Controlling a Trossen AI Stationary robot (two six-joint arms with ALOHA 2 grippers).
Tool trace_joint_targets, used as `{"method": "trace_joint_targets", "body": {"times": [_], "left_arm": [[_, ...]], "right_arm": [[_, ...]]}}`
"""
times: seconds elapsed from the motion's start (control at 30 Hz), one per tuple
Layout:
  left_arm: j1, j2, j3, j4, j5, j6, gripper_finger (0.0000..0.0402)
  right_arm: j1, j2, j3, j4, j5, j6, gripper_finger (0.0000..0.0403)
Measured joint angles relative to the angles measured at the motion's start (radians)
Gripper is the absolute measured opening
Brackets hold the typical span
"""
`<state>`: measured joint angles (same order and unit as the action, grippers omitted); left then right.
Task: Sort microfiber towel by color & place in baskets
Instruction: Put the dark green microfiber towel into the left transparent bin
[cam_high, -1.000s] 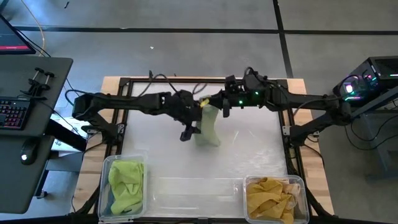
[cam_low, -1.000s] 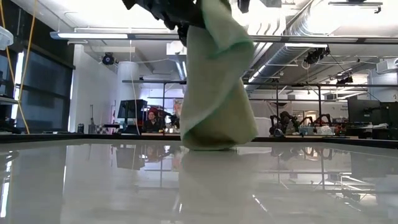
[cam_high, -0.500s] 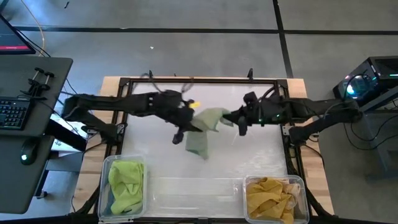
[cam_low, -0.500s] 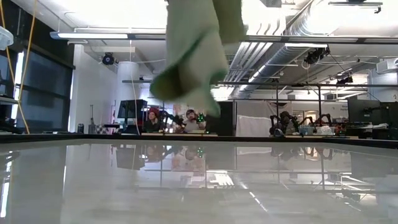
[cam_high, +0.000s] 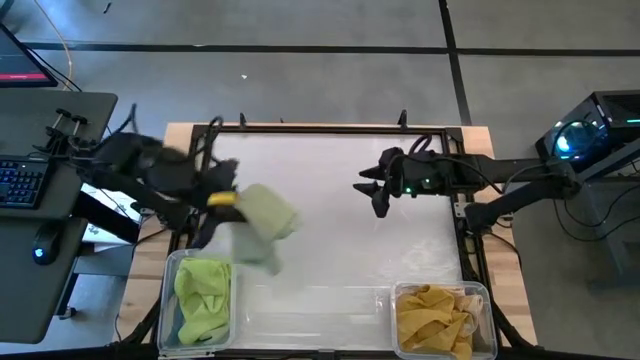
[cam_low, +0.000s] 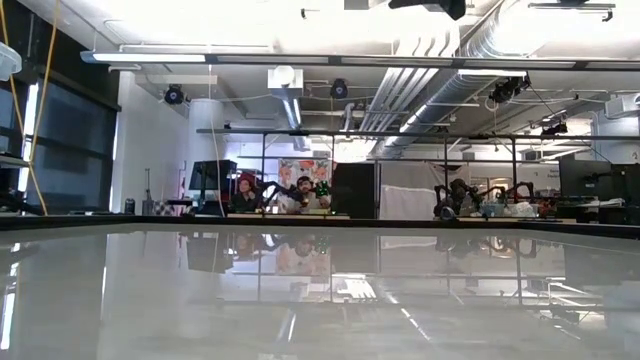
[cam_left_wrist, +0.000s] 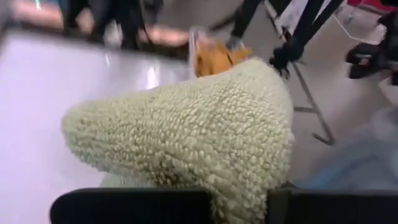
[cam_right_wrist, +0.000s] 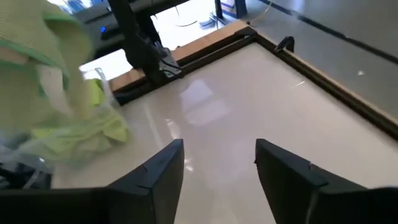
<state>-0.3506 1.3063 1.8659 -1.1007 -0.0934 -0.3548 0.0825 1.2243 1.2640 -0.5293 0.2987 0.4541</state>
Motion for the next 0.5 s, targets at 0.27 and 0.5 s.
{"method": "trace_joint_targets", "body": {"times": [0.27, 0.5], "left_arm": [[-0.334, 0.071, 0.078, -0.337, -0.097, -0.58, 0.0], [-0.582, 0.182, 0.01, -0.457, -0.125, -0.924, 0.0]], "right_arm": [[-0.024, 0.0, 0.0, -0.013, -0.001, -0.105, 0.0197], [-0.023, 0.0, -0.001, -0.013, -0.039, -0.119, 0.0197]]}}
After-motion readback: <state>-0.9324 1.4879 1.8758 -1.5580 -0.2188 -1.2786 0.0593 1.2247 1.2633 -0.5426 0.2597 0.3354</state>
